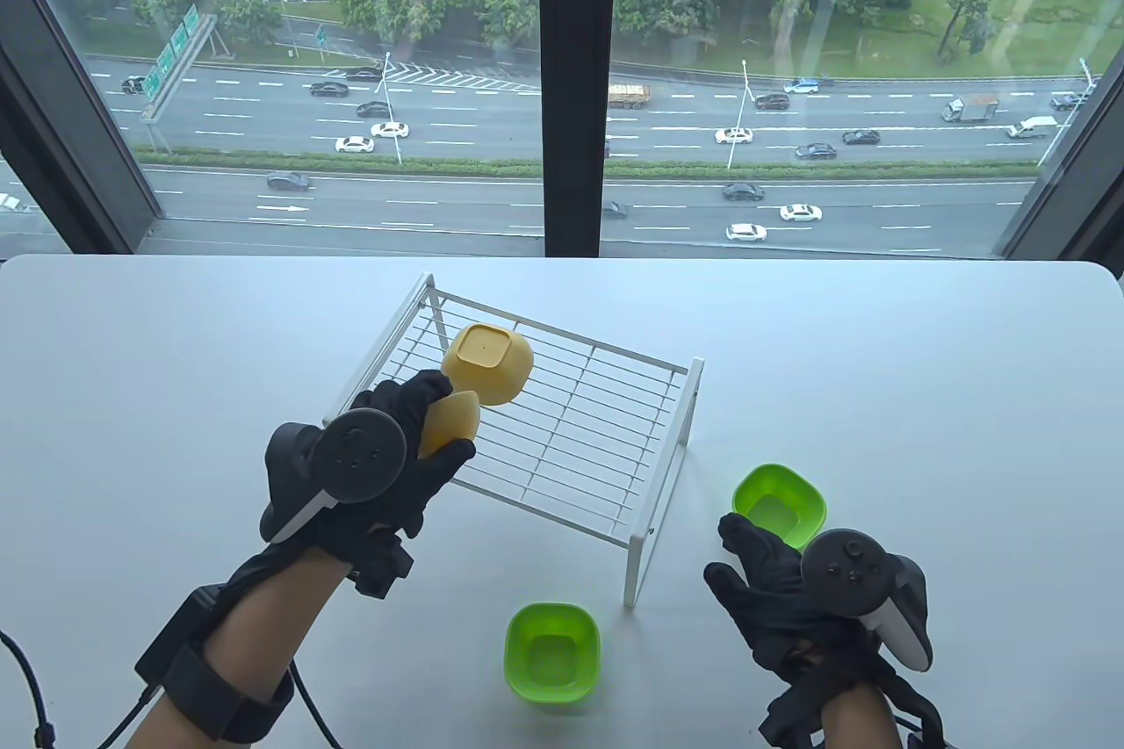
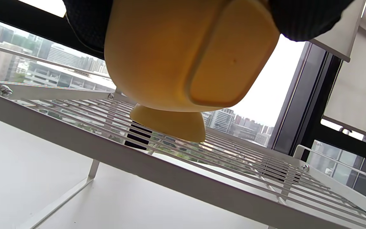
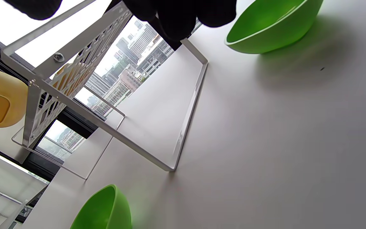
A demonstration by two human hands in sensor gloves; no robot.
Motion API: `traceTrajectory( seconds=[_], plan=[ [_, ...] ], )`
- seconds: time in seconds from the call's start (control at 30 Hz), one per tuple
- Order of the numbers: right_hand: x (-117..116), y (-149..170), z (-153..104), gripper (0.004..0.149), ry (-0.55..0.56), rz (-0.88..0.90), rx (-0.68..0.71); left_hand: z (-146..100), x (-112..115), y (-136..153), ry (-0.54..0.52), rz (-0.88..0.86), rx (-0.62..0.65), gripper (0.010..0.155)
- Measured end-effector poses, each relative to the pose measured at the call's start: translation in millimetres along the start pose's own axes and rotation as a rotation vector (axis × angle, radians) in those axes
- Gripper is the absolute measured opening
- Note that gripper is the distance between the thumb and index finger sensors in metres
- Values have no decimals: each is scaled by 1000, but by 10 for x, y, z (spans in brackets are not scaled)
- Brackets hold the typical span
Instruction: Flip small dish upside down onto kitchen shelf
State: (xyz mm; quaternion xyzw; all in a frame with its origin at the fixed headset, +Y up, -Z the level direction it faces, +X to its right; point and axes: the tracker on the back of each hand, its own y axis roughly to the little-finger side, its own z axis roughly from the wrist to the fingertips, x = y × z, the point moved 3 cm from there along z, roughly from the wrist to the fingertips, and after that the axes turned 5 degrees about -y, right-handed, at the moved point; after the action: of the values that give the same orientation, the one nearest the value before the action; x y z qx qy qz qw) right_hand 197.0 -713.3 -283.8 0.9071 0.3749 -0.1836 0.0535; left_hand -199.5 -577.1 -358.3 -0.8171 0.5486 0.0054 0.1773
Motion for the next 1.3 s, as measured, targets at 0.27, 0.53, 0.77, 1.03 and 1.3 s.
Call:
traceTrajectory(
  seconds=[0.27,0.53,0.77,1.03,1.3],
  plan=[
    [2,-9,-8,80,-1,0,5,75,123,135,23,-96,-75,84],
    [-22,-9,-1,80,-20,-1,1,182,294,303,103,-179,-177,87],
    [-18,-8,4,80,-22,2,1,240,367,391,123,-240,-244,83],
    [-20,-10,9,80,-32,1,2,336,414,454,167,-185,-306,73],
    [-9,-9,19,80,-37,0,2,403,488,391,246,-39,-361,71]
  ],
)
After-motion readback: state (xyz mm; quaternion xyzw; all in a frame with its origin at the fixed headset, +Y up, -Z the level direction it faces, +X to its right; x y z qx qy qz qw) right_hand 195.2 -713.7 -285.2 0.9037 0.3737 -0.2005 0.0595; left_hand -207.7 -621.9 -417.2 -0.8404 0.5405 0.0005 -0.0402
